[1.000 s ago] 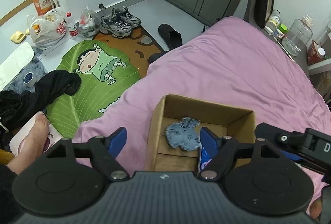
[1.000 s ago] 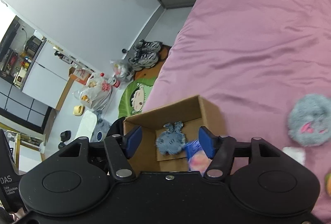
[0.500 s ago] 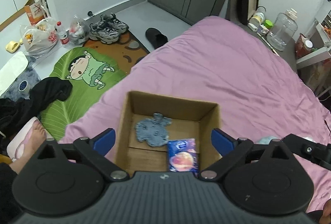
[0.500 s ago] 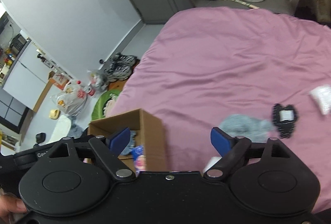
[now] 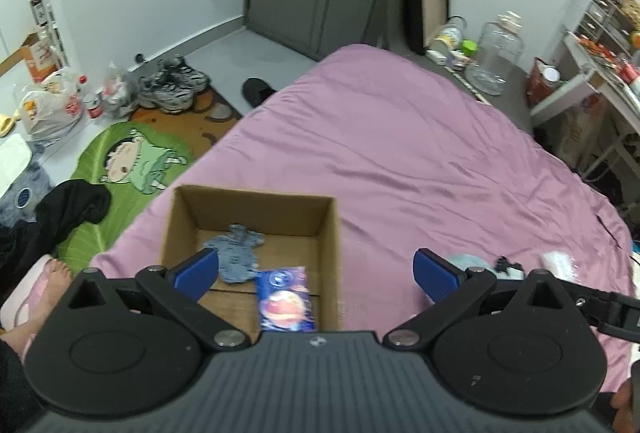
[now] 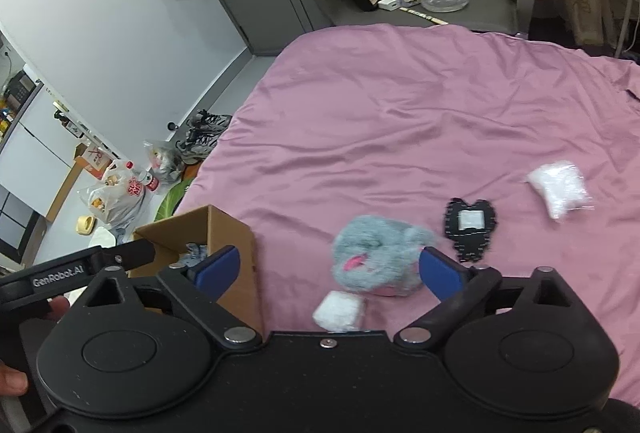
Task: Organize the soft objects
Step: 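Move both grippers back toward the remaining items on the bed, then grasp the white cloth pad with the left gripper while the right grasps the burger plush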
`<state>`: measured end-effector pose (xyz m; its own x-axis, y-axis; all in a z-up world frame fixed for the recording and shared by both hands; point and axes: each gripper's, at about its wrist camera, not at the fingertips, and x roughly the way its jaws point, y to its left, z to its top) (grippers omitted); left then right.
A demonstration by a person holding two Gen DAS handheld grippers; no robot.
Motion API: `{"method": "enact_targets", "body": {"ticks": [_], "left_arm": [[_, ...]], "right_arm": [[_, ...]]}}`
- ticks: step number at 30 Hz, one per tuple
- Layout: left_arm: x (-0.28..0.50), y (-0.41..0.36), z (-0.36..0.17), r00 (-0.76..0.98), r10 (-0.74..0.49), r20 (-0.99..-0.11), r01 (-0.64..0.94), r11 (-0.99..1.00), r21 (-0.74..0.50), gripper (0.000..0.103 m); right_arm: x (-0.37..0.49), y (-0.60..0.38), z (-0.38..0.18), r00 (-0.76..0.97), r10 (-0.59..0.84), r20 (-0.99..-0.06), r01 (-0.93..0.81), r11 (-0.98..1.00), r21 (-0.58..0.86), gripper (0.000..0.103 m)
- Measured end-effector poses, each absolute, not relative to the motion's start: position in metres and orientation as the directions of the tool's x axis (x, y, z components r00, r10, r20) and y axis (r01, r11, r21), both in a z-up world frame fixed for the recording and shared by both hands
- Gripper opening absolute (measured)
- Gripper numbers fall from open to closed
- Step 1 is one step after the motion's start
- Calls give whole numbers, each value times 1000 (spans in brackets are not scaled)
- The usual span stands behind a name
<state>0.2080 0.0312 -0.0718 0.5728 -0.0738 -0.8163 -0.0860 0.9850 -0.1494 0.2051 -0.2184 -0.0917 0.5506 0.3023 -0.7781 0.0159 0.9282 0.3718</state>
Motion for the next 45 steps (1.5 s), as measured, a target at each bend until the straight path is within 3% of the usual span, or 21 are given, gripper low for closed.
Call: {"method": "enact_targets", "body": {"ticks": [4,25,30,32,35,39,45], "left_arm": [[202,12,-72,569,-100,-816,-55,986,-159,103],[197,-81,-102,469,-45,-882,-8,998,-55,103],[199,-98,-118,437,-34,-899,6,999,-35,101],[199,-103,-124,431,-31,-902,12,1000,-29,100],[202,-108,-133,424,-13,-906,8,1000,-10,95],[210,-115,-145,384,-9,-923,16,1000,-3,79],[221,-120,-167,334,10,-942,19,1000,17,72]], "right_arm": [[199,-235,-92,544,315,-778,12,924,383,103],[190,-326,-142,431,356,-829,161,874,458,102],[195,-320,-160,344,366,-865,154,887,436,91],[196,-317,-168,312,383,-869,153,883,444,77],[199,-312,-179,267,398,-878,147,883,445,67],[204,-303,-191,212,408,-888,126,890,438,64],[213,-295,-207,169,405,-899,98,900,424,62]]}}
